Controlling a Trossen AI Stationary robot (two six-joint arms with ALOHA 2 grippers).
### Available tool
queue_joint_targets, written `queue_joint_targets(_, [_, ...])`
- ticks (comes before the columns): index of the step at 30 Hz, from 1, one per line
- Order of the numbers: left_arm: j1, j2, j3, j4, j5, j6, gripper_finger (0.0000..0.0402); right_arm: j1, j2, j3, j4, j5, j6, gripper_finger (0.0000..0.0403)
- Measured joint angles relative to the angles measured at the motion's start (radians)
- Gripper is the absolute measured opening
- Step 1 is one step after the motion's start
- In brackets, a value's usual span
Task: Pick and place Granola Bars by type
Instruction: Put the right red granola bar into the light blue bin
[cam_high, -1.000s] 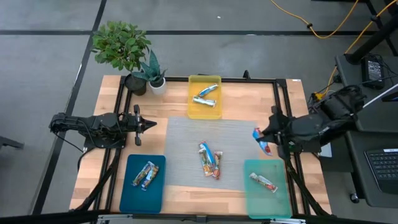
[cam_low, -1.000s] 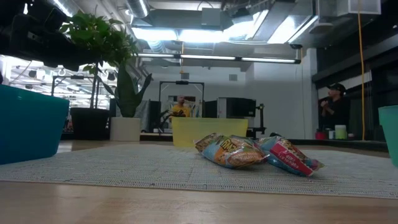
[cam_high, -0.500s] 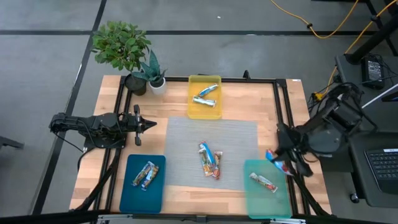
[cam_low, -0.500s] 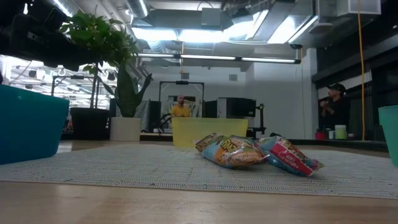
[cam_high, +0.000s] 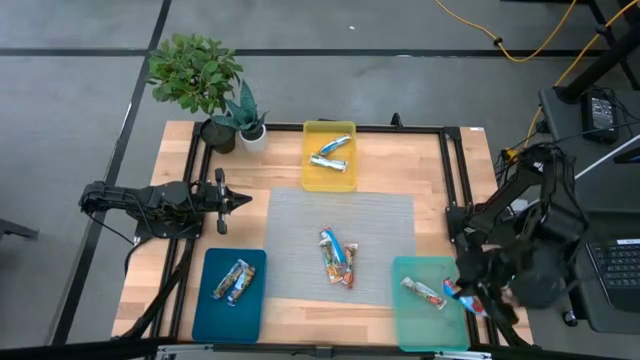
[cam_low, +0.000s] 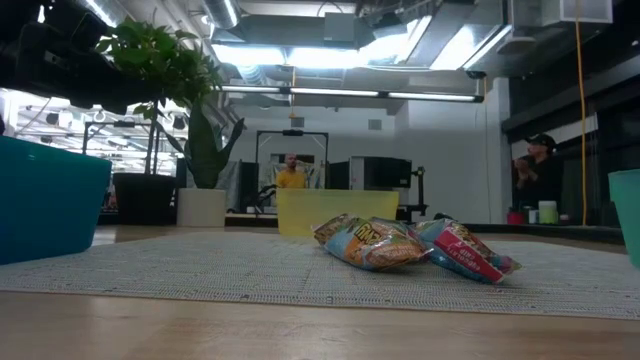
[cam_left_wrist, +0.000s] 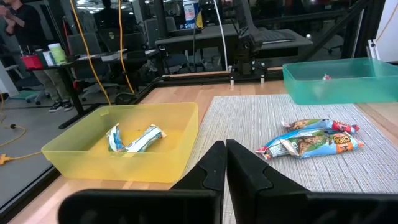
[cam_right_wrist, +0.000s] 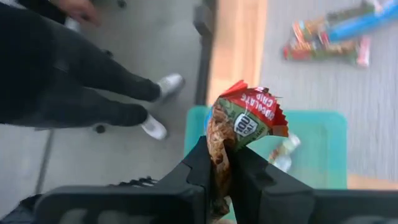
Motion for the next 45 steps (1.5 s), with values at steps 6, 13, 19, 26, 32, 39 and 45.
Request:
queue_joint_targets(6, [0.0,0.0,0.0,0.0,0.0,0.0,0.0004,0.026,0.099,0.0,-0.067,0.002,0.093,0.0047])
queue_joint_targets(13, [0.0,0.0,0.0,0.0,0.0,0.0,0.0008,0.032,0.172,-0.109,0.01,-0.024,0.106,0.0047])
queue_joint_targets(19, [0.0,0.0,0.0,0.0,0.0,0.0,0.0003,0.054,0.175,-0.318,0.258,-0.114,0.109,0.0047])
queue_joint_targets(26, [0.0,0.0,0.0,0.0,0.0,0.0,0.0008,0.085,0.174,-0.506,0.551,-0.13,0.065,0.0048])
queue_joint_targets(32, [0.0,0.0,0.0,0.0,0.0,0.0,0.0004,0.086,0.173,-0.615,0.706,-0.129,0.028,0.0039])
queue_joint_targets(39, [0.0,0.0,0.0,0.0,0.0,0.0,0.0008,0.082,0.173,-0.731,0.821,-0.129,-0.025,0.004])
queue_joint_targets(45, [0.0,0.0,0.0,0.0,0.0,0.0,0.0004,0.067,0.173,-0.846,1.028,-0.129,-0.063,0.0045])
